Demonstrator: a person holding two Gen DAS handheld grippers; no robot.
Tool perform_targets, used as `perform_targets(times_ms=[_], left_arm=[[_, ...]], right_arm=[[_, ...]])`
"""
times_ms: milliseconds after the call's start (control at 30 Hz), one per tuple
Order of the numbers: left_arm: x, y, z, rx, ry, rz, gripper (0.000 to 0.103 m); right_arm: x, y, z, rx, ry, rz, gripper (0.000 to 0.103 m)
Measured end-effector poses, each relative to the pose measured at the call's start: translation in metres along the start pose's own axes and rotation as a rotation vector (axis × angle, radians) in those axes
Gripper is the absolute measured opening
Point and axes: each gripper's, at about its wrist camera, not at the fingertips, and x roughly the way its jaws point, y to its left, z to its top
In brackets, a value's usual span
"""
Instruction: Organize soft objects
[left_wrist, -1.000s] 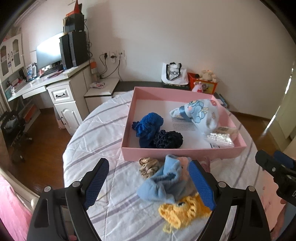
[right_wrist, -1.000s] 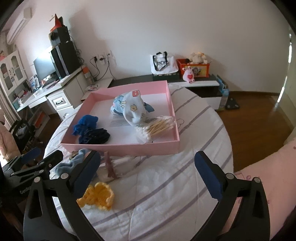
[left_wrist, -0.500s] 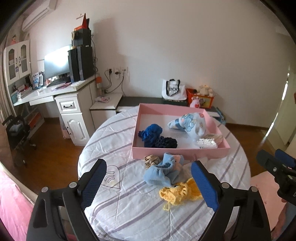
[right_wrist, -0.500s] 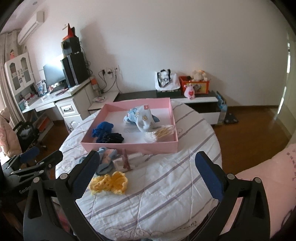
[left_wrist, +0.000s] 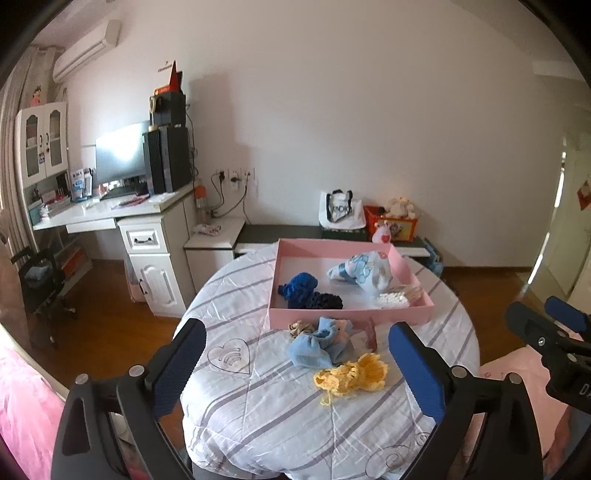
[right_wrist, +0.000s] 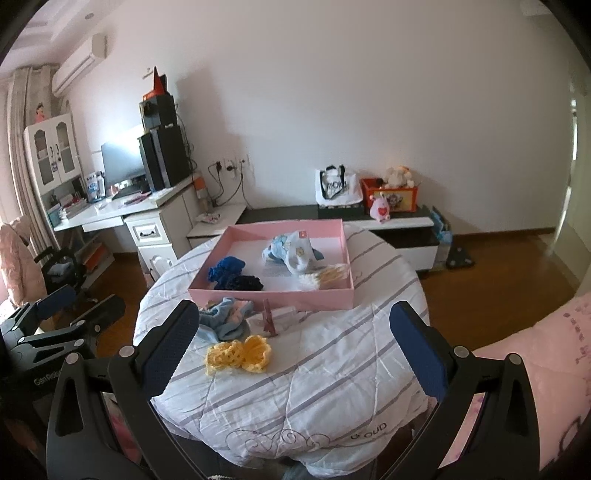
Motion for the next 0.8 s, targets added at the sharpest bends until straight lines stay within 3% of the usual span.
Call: perform_targets(times_ms=[433, 800], left_arm=[[-0.053, -0.005, -0.011, 0.007, -0.102, -0.007, 0.103], [-0.076, -0.009, -0.021, 0.017, -0.159, -0.003, 0.103]], right_arm=[[-0.046, 0.013, -0.002, -0.04, -0.096, -0.02, 0.103], [-0.067, 0.018, -0.003, -0.06, -0.148, -0.026, 0.103]])
